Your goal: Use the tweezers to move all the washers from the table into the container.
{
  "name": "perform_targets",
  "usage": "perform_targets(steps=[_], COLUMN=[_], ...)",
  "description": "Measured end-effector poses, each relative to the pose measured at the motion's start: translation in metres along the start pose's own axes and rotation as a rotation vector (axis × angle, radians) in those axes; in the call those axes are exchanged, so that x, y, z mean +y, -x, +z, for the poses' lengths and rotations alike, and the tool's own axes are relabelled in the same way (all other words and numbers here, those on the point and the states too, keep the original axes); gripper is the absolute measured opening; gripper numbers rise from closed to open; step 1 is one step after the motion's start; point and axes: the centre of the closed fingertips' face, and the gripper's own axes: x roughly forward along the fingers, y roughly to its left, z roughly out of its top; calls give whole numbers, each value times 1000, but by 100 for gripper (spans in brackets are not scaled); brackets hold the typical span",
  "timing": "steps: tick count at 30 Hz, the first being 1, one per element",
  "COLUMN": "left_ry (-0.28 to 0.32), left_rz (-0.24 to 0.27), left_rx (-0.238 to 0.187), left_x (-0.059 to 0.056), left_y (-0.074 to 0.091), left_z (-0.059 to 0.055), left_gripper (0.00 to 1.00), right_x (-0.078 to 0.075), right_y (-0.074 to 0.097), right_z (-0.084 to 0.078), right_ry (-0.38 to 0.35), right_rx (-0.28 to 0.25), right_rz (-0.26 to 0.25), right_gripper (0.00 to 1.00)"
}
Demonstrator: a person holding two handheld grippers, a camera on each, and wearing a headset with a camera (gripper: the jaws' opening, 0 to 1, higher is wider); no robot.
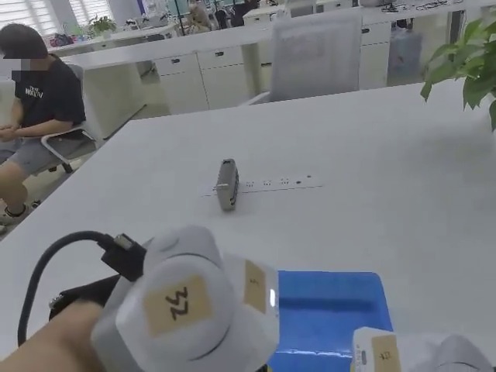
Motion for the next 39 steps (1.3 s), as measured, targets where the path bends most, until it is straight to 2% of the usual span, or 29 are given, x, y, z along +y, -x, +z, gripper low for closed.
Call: perform_targets(steps=[1, 3, 4, 7, 8, 11, 13, 14, 15, 17, 18, 19, 20, 22, 24, 25, 26, 27, 28, 29, 30, 32, 33, 36, 37, 38, 39], left_ry=[11, 80, 106, 267, 305, 418, 471, 513, 526, 589, 619, 641, 684, 726, 779, 770, 718, 706, 686, 688, 698, 700, 694, 705, 708, 710, 698], left_rz=[15, 46, 64, 119, 132, 240, 302, 354, 369, 448, 502, 533, 592, 686, 726, 724, 801, 824, 861, 872, 881, 940, 952, 945, 939, 931, 928], left_rx=[-9, -28, -53, -188, -212, -318, -359, -392, -405, -478, -538, -571, -608, -651, -703, -675, -701, -720, -772, -820, -813, -736, -727, -738, -730, -689, -668], left_x=[2, 2, 3, 1, 0, 0, 2, 3, 4, 8, 12, 14, 19, 26, 30, 30, 37, 39, 41, 40, 39, 41, 42, 41, 41, 40, 39], left_y=[0, -2, -2, 0, 1, 10, 15, 19, 20, 26, 31, 34, 38, 44, 48, 50, 63, 68, 79, 84, 84, 85, 86, 85, 84, 79, 76], left_z=[1, -3, -3, -4, -6, -16, -23, -28, -29, -36, -38, -41, -49, -61, -67, -68, -64, -62, -57, -55, -58, -73, -74, -72, -73, -77, -77], left_gripper=[0, 0, 1, 17, 26, 40, 47, 51, 54, 60, 62, 64, 68, 77, 86, 88, 88, 88, 88, 90, 91, 90, 90, 91, 89, 88, 87], right_x=[0, -1, -2, -10, -12, -15, -16, -17, -17, -19, -21, -22, -24, -28, -31, -32, -35, -36, -40, -45, -50, -57, -63, -73, -78, -83, -88], right_y=[0, 2, 3, 7, 7, 7, 7, 8, 8, 11, 14, 17, 22, 33, 44, 50, 57, 59, 66, 73, 78, 88, 95, 105, 108, 112, 114], right_z=[0, -1, -2, -4, -4, -4, -3, -3, -3, -4, -4, -4, -4, -4, -2, -1, 1, 1, 2, 2, 2, 8, 10, 16, 17, 21, 25], right_ry=[12, 0, -2, -64, -71, -110, -153, -188, -195, -261, -292, -302, -333, -365, -398, -416, -445, -453, -470, -482, -495, -512, -518, -510, -506, -493, -471], right_rx=[1, 3, 4, -3, -6, -23, -42, -55, -57, -80, -92, -100, -111, -117, -138, -149, -168, -175, -189, -197, -205, -229, -243, -249, -248, -251, -252], right_rz=[-3, 3, -5, -28, -34, -49, -49, -47, -47, -47, -54, -58, -71, -99, -131, -143, -160, -167, -185, -213, -237, -279, -305, -350, -362, -377, -396], right_gripper=[3, 2, 2, 1, 1, 1, 1, 1, 2, 2, 2, 2, 2, 2, 2, 2, 2, 2, 2, 2, 2, 2, 2, 2, 2, 2, 2])
